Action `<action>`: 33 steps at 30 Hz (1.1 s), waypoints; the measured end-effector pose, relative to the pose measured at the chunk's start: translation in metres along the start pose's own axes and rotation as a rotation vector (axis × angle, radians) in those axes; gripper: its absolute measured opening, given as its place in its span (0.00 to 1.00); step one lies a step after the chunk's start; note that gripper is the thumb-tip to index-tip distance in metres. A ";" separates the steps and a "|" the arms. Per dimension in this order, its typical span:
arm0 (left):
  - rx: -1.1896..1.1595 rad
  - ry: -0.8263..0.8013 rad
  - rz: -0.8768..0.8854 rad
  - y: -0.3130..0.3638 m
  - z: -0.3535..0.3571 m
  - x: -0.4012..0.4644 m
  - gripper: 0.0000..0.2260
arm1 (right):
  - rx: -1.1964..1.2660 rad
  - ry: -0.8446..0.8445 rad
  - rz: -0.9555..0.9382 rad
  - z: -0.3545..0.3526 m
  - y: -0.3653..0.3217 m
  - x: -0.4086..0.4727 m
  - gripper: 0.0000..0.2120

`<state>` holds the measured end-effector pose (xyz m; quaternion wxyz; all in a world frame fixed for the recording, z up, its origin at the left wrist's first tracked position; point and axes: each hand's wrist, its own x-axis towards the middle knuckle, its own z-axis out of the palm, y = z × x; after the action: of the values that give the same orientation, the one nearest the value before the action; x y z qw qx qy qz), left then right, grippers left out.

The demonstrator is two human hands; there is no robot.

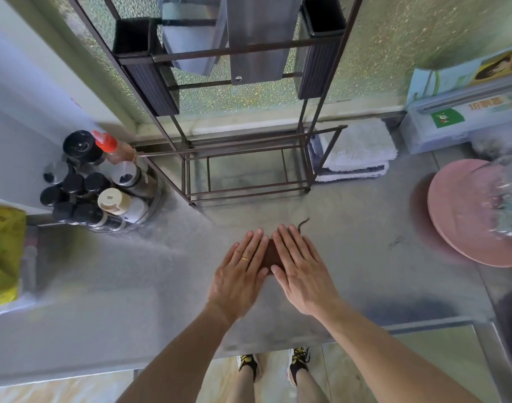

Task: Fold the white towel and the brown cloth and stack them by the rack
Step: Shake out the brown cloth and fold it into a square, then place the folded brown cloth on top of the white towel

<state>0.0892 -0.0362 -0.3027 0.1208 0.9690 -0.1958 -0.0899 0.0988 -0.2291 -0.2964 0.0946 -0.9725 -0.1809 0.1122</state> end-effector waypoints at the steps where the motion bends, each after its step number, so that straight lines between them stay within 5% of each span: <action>1: -0.001 -0.013 0.000 0.000 -0.001 0.000 0.28 | 0.004 -0.003 0.002 -0.001 0.000 0.001 0.31; 7: -0.057 -0.084 -0.030 0.002 -0.013 0.003 0.29 | 0.053 -0.015 0.029 -0.009 -0.004 0.001 0.33; 11: -0.435 0.202 -0.543 0.021 -0.043 -0.004 0.24 | 0.340 0.266 0.507 -0.024 -0.019 -0.009 0.33; 14: -0.697 0.109 -0.949 0.034 -0.061 0.001 0.21 | 0.699 0.324 0.942 -0.028 -0.028 -0.008 0.27; 22: -0.953 -0.145 -1.222 0.024 -0.068 0.027 0.25 | 1.275 0.162 1.339 -0.028 -0.017 0.014 0.13; 27: -1.305 -0.112 -1.356 0.022 -0.085 0.036 0.16 | 1.601 0.104 1.390 -0.046 0.002 0.015 0.14; 30: -1.427 -0.115 -1.379 0.032 -0.088 0.038 0.05 | 1.645 0.047 1.345 -0.061 0.019 0.004 0.12; 33: -1.518 -0.064 -1.335 0.059 -0.085 0.050 0.06 | 1.655 0.054 1.242 -0.081 0.051 -0.012 0.09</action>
<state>0.1322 -0.0922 -0.2120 0.6250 0.5446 0.4920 -0.2658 0.1254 -0.2924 -0.2280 0.6631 -0.5271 0.4887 0.2088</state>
